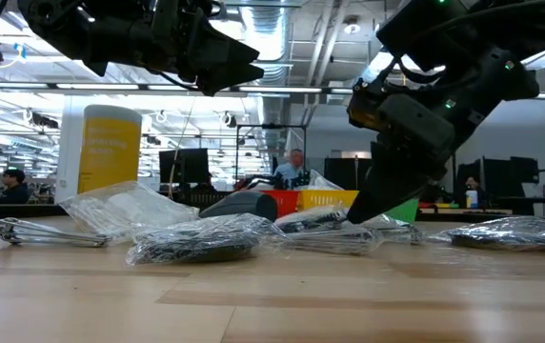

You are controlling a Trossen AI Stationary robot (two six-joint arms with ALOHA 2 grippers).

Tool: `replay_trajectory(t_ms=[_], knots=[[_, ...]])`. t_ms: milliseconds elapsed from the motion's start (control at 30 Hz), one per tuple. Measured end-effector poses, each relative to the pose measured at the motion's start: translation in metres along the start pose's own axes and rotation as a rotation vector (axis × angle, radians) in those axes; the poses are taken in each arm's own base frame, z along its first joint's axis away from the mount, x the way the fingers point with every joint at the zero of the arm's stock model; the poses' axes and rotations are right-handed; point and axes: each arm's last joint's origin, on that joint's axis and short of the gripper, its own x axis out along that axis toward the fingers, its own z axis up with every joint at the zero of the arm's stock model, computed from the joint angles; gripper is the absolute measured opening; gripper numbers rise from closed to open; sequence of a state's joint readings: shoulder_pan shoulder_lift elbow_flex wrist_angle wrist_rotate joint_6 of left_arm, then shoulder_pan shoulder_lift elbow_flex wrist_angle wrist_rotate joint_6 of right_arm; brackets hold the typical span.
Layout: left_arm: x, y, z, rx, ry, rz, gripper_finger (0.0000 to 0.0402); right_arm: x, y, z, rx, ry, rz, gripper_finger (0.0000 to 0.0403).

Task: Pick & Place Travel size toiletries
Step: Put the hairbrush into the red bin

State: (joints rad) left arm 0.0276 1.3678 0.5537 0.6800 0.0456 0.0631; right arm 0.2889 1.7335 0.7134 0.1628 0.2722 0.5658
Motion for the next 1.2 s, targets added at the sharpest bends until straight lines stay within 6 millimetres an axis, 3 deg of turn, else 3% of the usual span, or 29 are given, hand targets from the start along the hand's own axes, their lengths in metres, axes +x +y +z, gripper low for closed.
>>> replay_trajectory(t_ms=[267,600,867,1200], knots=[[0.0,0.0,0.0,0.0,0.0,0.0,0.0237,-0.008,0.006,0.012,-0.001,-0.008,0.021,0.0001],[0.0,0.0,0.0,-0.001,0.0,0.0,0.0237,-0.058,0.003,0.043,-0.073,-0.146,-0.01,0.0],[0.0,0.0,0.0,0.0,0.0,0.0,0.0237,-0.086,-0.015,0.064,-0.085,-0.25,-0.077,0.0],[0.0,0.0,0.0,0.0,-0.001,0.0,0.0237,-0.083,-0.051,0.087,-0.077,-0.317,-0.185,0.0]])
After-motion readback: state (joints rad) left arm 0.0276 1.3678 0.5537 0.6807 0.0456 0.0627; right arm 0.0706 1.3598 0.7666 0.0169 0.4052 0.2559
